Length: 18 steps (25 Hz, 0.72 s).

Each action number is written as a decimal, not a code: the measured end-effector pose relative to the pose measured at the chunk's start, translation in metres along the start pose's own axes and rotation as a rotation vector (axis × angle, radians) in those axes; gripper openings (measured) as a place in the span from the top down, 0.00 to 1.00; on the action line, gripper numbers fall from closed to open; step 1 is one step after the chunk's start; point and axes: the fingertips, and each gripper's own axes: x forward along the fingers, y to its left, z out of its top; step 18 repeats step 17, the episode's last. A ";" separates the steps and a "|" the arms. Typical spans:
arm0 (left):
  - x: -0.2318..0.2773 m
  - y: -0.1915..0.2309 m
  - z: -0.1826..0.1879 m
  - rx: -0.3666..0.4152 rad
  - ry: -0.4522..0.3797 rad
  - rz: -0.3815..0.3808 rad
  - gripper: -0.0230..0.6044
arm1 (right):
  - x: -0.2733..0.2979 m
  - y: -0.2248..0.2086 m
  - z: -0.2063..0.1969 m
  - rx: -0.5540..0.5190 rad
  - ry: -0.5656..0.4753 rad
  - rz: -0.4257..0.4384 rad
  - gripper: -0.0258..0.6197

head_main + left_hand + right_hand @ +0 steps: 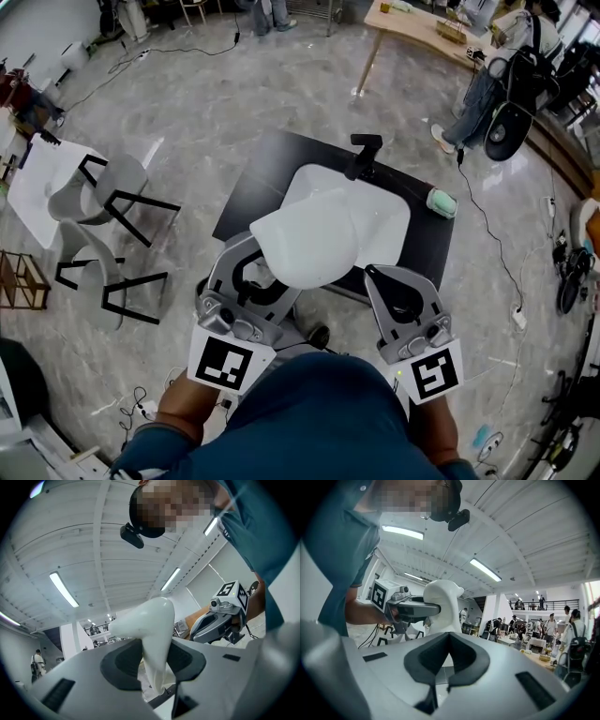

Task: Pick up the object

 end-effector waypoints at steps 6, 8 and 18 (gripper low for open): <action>-0.004 -0.003 -0.005 -0.011 0.009 0.001 0.75 | -0.003 0.004 -0.003 0.008 0.005 -0.004 0.94; -0.005 -0.003 -0.006 -0.015 0.008 0.002 0.75 | -0.002 0.005 -0.003 0.009 0.009 -0.005 0.94; -0.016 -0.004 -0.005 -0.021 0.019 0.005 0.75 | -0.006 0.015 -0.001 0.012 0.021 0.000 0.94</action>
